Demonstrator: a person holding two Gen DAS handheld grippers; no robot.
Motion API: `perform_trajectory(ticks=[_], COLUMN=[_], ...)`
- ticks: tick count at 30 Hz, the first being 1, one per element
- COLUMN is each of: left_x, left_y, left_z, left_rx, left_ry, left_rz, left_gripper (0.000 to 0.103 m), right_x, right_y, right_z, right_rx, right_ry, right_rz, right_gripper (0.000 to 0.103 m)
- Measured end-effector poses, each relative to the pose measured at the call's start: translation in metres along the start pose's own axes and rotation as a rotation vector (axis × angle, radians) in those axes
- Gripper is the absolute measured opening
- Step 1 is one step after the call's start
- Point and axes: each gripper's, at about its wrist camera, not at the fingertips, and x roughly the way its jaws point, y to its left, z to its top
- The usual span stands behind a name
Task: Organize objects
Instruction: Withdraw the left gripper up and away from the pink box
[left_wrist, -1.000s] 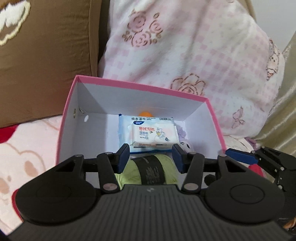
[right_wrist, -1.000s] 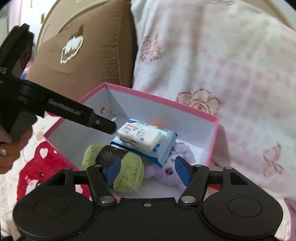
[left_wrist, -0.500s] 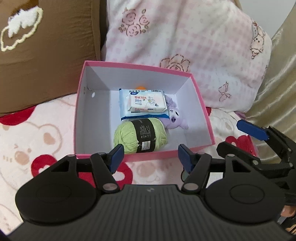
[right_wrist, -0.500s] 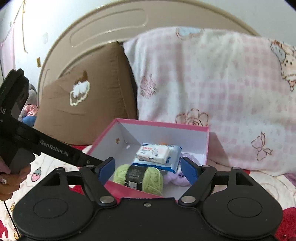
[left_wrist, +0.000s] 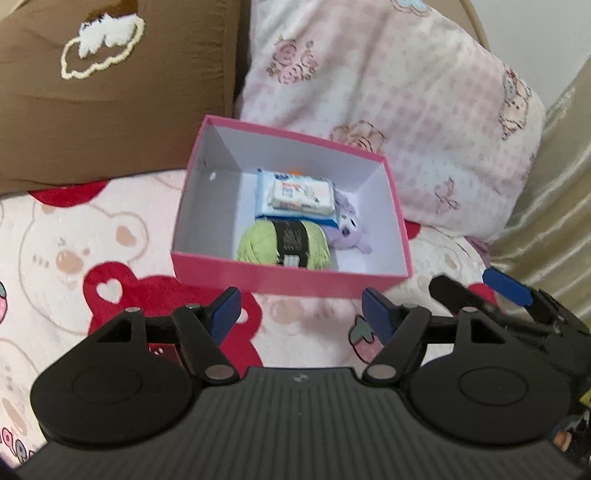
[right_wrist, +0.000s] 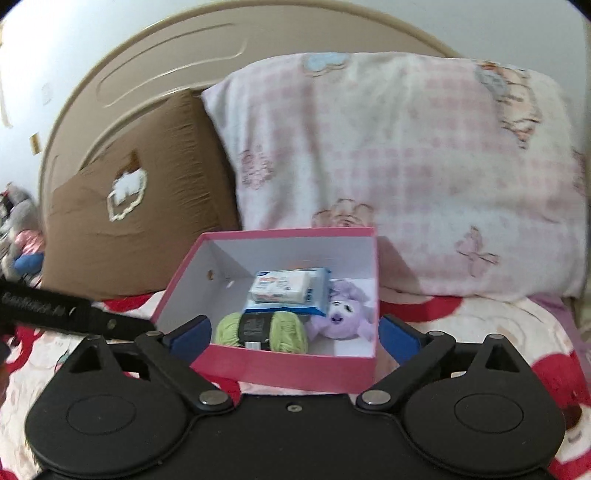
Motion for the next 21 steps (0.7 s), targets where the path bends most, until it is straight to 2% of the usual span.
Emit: perform_trajectory(ticks=[2, 5, 10, 13, 16, 21], left_x=[-0.002, -0.01, -0.022, -0.033, -0.044, -0.053], left_y=[0.001, 0.0, 0.007, 0.009, 0.011, 0.013], left_z=[-0.003, -0.01, -0.019, -0.026, -0.034, -0.045], left_rx=[-0.015, 0.009, -0.007, 0.005, 0.014, 0.019], left_ry=[-0.009, -0.039, -0.019, -0.04, -0.066, -0.066], left_rz=[0.005, 0.054, 0.061, 0.092, 0.13, 0.123], left_gripper=[0.071, 0.071, 0.072, 0.075, 0.079, 0.088], right_x=[-0.006, -0.017, -0.042, -0.054, -0.062, -0.073], right_y=[-0.001, -0.003, 0.001, 0.005, 0.015, 0.023], right_z=[-0.001, -0.001, 0.001, 0.002, -0.001, -0.009], right_rx=[0.019, 0.051, 0.042, 0.052, 0.009, 0.004], right_ry=[-0.007, -0.003, -0.01, -0.009, -0.009, 0.015], right_rz=[-0.009, -0.043, -0.079, -0.058, -0.104, -0.121], right_gripper=[0.099, 0.099, 0.1, 0.102, 0.103, 0.103])
